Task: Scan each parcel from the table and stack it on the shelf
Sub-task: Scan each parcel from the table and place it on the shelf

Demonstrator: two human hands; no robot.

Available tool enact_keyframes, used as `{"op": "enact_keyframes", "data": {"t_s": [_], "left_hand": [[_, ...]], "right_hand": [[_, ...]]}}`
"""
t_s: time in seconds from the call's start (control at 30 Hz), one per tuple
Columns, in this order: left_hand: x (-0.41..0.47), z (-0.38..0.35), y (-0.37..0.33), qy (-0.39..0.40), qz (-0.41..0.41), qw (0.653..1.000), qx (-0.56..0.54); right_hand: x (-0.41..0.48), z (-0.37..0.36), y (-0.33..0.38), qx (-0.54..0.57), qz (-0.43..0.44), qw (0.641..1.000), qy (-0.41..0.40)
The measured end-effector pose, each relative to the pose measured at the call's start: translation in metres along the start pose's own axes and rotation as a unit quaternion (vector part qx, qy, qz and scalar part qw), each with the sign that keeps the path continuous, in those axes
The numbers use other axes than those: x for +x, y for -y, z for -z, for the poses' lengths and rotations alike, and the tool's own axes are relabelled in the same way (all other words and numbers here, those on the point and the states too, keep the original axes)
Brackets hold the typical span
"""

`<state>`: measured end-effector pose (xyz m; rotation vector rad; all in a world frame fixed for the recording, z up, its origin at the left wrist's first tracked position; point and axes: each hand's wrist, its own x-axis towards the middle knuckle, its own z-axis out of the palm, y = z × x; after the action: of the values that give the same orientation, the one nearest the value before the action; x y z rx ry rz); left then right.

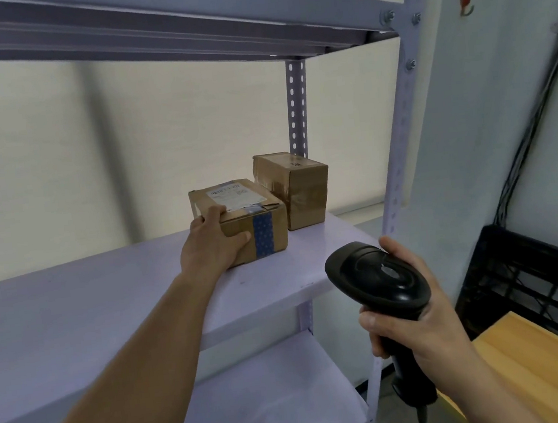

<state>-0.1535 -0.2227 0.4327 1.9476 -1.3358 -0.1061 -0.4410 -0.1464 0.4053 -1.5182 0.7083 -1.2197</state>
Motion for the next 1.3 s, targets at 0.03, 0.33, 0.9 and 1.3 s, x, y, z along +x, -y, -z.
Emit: {"op": "enact_keyframes", "data": {"t_s": [0.03,0.33,0.9,1.3], "left_hand": [[0.009,-0.003,0.0,0.004,0.0,1.0,-0.002],[0.045,-0.019,0.002,0.011,-0.009,1.0,-0.009],[-0.015,-0.015,-0.043,-0.11,-0.04,0.99,-0.082],[-0.242,-0.16,-0.171,0.059,-0.178,0.948,-0.258]], "right_hand": [[0.002,-0.001,-0.001,0.005,-0.001,1.0,-0.002],[0.009,-0.002,-0.012,0.005,-0.013,1.0,-0.028],[-0.051,0.048,-0.006,-0.021,0.005,0.997,-0.078],[-0.172,0.163,0.019,-0.064,0.003,0.991,-0.114]]}}
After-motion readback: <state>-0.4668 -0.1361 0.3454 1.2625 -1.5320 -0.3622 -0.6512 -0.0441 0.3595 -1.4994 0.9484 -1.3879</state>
